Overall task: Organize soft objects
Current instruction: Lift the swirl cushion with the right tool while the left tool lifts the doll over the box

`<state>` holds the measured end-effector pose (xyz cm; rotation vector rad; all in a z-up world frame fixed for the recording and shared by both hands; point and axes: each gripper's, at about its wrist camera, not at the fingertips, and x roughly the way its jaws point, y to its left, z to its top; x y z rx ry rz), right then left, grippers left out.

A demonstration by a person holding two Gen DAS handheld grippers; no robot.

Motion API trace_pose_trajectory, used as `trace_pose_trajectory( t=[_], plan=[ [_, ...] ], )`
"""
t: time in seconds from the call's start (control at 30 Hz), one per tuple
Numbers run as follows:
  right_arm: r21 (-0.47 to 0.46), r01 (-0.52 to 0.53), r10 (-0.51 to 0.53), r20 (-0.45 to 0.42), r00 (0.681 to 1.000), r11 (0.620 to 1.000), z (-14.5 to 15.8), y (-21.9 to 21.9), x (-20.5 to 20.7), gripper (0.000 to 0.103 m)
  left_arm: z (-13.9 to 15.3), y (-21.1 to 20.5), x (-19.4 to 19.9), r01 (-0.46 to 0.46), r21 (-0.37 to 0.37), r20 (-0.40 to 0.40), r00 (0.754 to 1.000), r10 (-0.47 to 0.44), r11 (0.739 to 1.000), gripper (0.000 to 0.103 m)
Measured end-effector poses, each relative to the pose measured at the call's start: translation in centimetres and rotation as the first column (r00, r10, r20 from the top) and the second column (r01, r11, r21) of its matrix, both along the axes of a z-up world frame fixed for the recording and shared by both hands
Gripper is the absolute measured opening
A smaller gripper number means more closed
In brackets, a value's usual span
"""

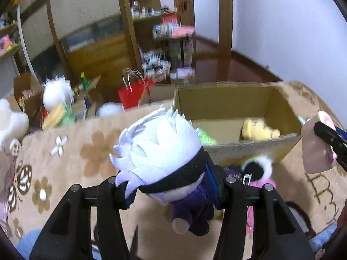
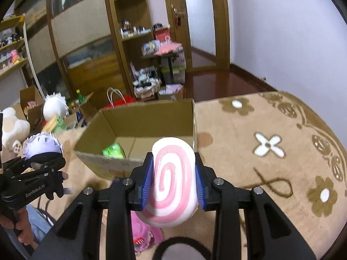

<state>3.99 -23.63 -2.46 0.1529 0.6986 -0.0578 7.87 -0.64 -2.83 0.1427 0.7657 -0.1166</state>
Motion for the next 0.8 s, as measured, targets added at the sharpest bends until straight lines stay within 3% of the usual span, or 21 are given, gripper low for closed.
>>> trace_pose_trajectory(
  t=[0.17, 0.5, 0.8],
  plan=[
    [-0.003, -0.007, 0.007, 0.081, 0.997, 1.0, 2.0, 0.3, -0.1, 0.036, 1.5, -0.6, 0.0, 0.03, 0.01, 0.075, 0.997, -0.03, 1.0, 0.051],
    [0.001, -0.004, 0.004, 0.172, 0.985, 1.0, 3.7, -0.1, 0.8, 0.036, 3.3, -1.8, 1.5, 0.034, 0.009, 0.151, 0.988, -0.035, 0.999, 0.051],
    [0.001, -0.015, 0.015, 0.18, 0.983, 1.0, 3.1, 0.0, 2.5, 0.036, 3.9, -3.2, 3.5, 0.058, 0.014, 0.223, 0.973, -0.059, 0.998, 0.052]
  ],
)
